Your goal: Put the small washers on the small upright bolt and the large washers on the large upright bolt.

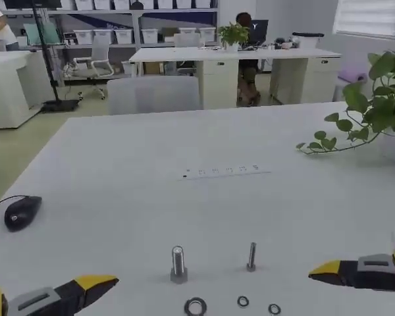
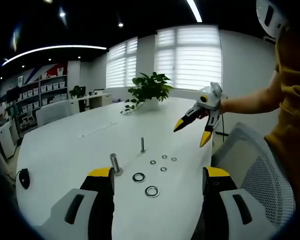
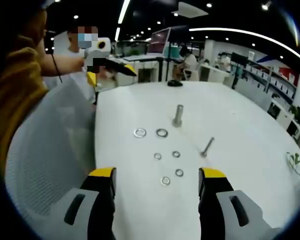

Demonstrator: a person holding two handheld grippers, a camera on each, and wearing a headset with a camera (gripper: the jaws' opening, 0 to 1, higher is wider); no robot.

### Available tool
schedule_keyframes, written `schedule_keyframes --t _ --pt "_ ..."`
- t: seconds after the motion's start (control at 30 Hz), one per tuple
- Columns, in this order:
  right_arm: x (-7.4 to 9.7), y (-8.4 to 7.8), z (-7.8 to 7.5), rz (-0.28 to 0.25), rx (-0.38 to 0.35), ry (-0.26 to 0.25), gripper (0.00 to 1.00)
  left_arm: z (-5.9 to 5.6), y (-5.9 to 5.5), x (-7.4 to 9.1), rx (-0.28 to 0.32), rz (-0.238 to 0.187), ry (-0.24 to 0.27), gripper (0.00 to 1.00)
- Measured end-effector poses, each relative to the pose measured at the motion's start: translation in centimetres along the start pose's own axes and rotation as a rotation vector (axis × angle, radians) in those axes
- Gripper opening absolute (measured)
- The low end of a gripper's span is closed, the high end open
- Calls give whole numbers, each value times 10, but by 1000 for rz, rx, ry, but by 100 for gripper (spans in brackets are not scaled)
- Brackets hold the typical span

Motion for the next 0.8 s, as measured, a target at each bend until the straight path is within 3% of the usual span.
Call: schedule_keyframes --t 0.8 --pt "-5 -7 1 45 -7 18 61 0 -1 -1 2 -1 -7 71"
Point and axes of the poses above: the centre of the closed fingertips' face, and the gripper's own axes: x roughly backward along the fingers, z roughly to its left, y roughly out of its top, the point moved 1 cm from there along x, roughly backward along the fingers, and after that the axes turned 2 degrees about x, right-handed, at the moved point
